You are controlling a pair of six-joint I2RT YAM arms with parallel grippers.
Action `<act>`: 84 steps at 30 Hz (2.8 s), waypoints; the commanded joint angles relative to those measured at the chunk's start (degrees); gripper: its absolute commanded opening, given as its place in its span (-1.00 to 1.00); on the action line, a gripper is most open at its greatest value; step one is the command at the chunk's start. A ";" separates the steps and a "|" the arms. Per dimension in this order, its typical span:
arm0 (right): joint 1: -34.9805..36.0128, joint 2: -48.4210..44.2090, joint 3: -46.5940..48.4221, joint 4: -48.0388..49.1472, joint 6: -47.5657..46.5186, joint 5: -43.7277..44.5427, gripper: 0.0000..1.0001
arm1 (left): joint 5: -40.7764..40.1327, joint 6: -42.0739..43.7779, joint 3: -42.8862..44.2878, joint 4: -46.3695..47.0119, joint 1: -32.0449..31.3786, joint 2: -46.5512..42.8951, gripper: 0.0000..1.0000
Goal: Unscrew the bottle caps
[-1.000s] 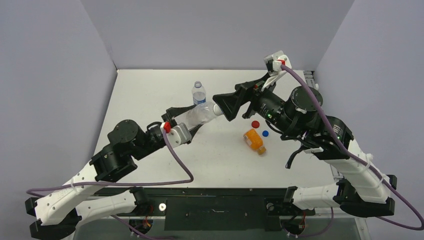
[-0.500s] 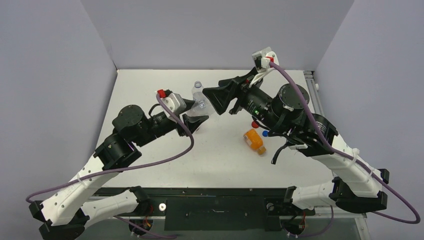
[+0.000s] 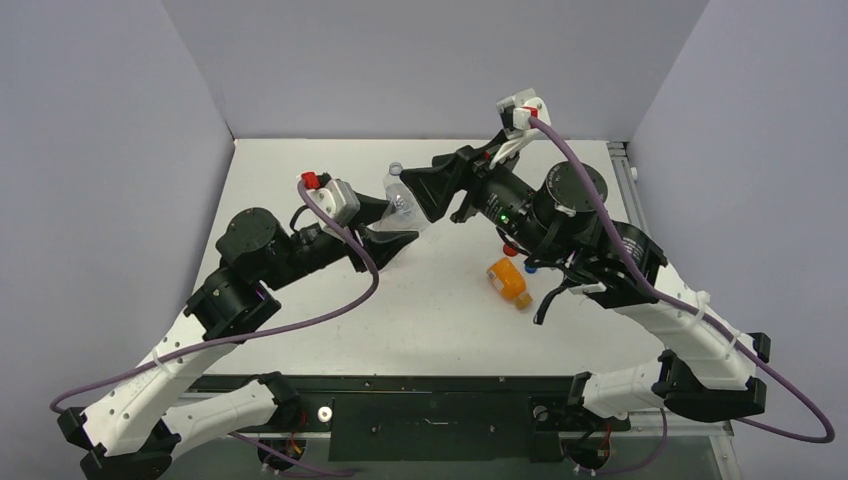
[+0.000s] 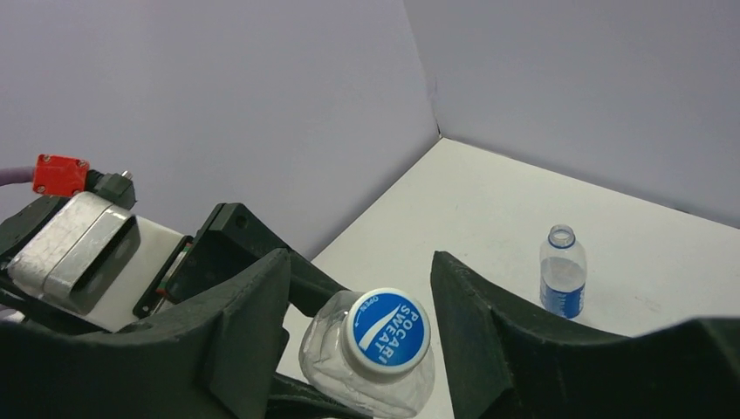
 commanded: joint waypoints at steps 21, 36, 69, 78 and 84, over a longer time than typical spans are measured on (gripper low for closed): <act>-1.13 1.04 6.38 7.11 -6.39 -28.89 -1.00 | 12.15 -10.23 7.67 6.52 0.18 2.26 -0.54; -3.61 2.33 10.31 4.70 -5.01 -21.02 0.57 | 18.33 -6.67 7.16 5.14 0.23 0.52 -0.53; -0.18 7.13 13.42 -3.09 -1.23 4.77 -0.92 | -8.06 5.41 1.78 10.36 0.80 0.09 -0.63; -5.55 3.74 12.14 2.10 -6.63 -31.54 -1.00 | 11.53 -5.29 5.53 9.69 0.99 0.23 -0.62; -6.72 4.14 14.72 3.40 -5.83 -51.48 -1.00 | 26.00 -14.70 9.37 9.22 1.00 1.95 -0.66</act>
